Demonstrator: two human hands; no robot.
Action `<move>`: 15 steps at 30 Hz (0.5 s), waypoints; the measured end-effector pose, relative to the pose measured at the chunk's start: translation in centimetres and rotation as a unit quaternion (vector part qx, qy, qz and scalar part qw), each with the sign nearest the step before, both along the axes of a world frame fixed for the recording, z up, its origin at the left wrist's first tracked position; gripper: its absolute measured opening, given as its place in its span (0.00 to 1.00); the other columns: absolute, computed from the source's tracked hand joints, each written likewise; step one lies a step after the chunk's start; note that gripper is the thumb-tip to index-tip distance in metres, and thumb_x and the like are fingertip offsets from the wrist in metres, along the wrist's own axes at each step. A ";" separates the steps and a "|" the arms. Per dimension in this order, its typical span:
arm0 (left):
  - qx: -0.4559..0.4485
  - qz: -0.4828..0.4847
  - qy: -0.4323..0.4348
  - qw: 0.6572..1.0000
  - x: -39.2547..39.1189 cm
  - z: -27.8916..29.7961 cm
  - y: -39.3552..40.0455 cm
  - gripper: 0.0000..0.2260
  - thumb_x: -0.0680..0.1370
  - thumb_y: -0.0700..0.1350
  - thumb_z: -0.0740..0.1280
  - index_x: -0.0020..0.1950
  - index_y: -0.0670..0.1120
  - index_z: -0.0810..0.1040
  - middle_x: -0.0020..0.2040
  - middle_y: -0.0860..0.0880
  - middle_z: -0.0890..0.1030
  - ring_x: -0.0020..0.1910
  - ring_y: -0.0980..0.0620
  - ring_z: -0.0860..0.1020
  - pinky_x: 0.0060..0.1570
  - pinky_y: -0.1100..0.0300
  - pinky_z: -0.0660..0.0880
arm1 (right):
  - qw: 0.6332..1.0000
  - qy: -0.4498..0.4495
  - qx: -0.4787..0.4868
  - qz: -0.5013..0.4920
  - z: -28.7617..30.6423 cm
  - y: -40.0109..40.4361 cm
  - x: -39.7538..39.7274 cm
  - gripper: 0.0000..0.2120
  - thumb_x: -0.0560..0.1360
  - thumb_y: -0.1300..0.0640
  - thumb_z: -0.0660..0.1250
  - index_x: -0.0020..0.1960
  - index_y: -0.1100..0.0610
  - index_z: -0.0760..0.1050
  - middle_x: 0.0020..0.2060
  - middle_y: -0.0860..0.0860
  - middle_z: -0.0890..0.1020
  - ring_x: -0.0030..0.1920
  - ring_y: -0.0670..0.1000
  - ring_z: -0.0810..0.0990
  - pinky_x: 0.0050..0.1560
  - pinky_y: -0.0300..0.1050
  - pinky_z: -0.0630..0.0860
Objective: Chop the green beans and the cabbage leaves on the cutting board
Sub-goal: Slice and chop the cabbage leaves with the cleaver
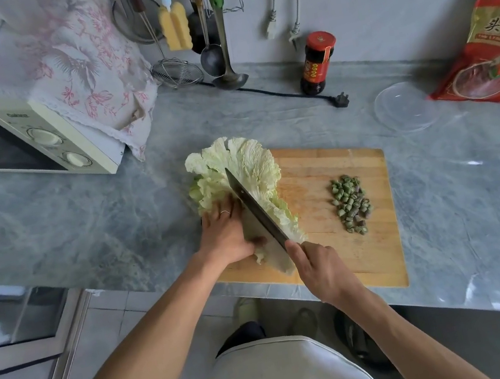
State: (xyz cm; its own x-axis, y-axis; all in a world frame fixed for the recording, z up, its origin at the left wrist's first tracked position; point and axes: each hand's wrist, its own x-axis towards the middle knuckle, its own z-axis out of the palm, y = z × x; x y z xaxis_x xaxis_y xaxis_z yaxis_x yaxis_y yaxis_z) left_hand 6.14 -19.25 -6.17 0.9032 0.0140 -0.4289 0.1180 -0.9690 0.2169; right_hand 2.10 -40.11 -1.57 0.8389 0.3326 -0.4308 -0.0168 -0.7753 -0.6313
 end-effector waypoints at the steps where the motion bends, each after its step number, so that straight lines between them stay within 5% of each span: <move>1: 0.001 0.000 -0.003 1.000 0.0 0.0 0.0 0.53 0.70 0.68 0.70 0.81 0.44 0.43 0.81 0.43 0.45 0.79 0.39 0.46 0.75 0.39 0.50 | 1.000 0.004 -0.009 0.004 -0.1 0.0 0.0 0.26 0.83 0.40 0.48 0.44 0.60 0.72 0.36 0.56 0.76 0.37 0.55 0.72 0.42 0.47 0.68; 7: 0.057 -0.001 -0.044 0.997 0.3 1.0 -0.1 0.59 0.64 0.73 0.71 0.80 0.41 0.47 0.79 0.39 0.54 0.77 0.38 0.55 0.74 0.42 0.54 | 0.997 -0.049 0.047 -0.019 -0.9 -0.5 -0.7 0.27 0.81 0.38 0.49 0.34 0.58 0.63 0.27 0.49 0.66 0.28 0.50 0.62 0.32 0.43 0.61; 11: 0.103 -0.018 -0.017 0.994 1.8 1.6 0.3 0.69 0.59 0.78 0.68 0.79 0.40 0.34 0.79 0.37 0.34 0.77 0.36 0.34 0.71 0.37 0.30 | 0.997 -0.035 0.062 -0.038 -0.8 -0.6 -0.8 0.30 0.81 0.36 0.48 0.36 0.61 0.65 0.27 0.50 0.67 0.28 0.48 0.63 0.32 0.42 0.62; 15: 0.102 -0.039 0.023 0.994 2.6 1.4 0.9 0.69 0.58 0.82 0.63 0.80 0.41 0.36 0.80 0.39 0.38 0.77 0.35 0.32 0.71 0.35 0.29 | 0.996 -0.040 0.071 -0.044 -1.0 -0.6 -1.1 0.33 0.81 0.33 0.47 0.37 0.61 0.67 0.28 0.51 0.69 0.29 0.48 0.64 0.32 0.44 0.64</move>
State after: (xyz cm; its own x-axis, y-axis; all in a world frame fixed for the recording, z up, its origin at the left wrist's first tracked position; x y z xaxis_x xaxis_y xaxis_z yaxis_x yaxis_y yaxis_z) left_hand 8.74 -18.32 -4.73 0.8849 0.0358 -0.4644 0.0460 -0.9989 0.0107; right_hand 0.99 -40.69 -2.58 0.8972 0.3089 -0.3156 -0.0263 -0.6759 -0.7365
